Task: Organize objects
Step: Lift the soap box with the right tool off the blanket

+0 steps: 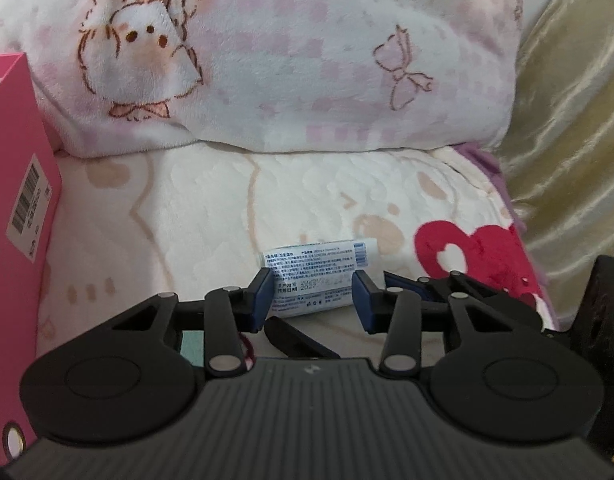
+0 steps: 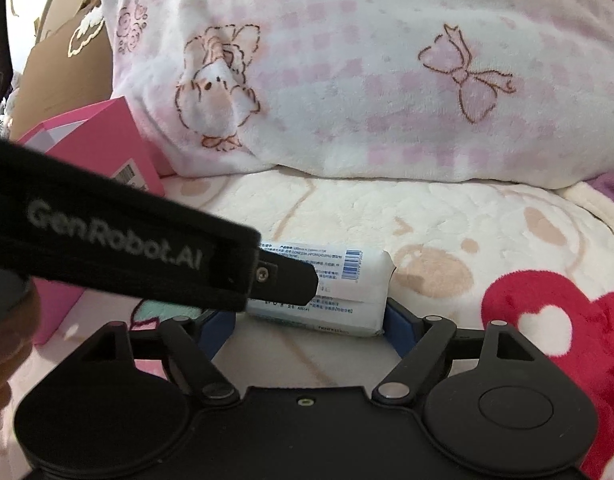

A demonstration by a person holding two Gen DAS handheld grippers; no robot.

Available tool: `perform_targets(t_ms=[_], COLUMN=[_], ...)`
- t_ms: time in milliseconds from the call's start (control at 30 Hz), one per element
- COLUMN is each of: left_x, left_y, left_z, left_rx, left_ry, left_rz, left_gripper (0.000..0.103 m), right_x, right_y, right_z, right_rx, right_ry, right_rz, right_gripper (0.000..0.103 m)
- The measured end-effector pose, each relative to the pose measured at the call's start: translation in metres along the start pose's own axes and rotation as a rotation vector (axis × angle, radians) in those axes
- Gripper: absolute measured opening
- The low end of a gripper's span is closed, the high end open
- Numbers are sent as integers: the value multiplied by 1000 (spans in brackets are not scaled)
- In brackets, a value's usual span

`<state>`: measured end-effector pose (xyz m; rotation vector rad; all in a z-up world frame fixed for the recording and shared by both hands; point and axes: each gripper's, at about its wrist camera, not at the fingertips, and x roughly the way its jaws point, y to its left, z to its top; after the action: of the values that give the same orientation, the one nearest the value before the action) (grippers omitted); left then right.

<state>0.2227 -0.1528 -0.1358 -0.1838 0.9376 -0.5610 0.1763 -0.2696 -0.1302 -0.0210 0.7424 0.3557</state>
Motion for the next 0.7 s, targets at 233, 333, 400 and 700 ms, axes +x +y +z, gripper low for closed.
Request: perform_targets(t_ms=[233,333,400,700], left_x=[-24,-33,-42,-48], left_y=[-13,-16,-12,9], left_z=[-13,-18,-21,-17], left_rx=[-32,-83,-104,-66], left_ry=[39,55,45,51], left_rz=[-184,-163,-168,-62], left_gripper=[33,27,27,31], right_x=[-21,-35,-37,-36], right_y=[10,27,30,-11], right_z=[2,2,1,-13], right_rx=[49,26,31,173], right_ry=[26,25,51,74], right_rz=[89,95,100,22], right_gripper=[82,77,77,77])
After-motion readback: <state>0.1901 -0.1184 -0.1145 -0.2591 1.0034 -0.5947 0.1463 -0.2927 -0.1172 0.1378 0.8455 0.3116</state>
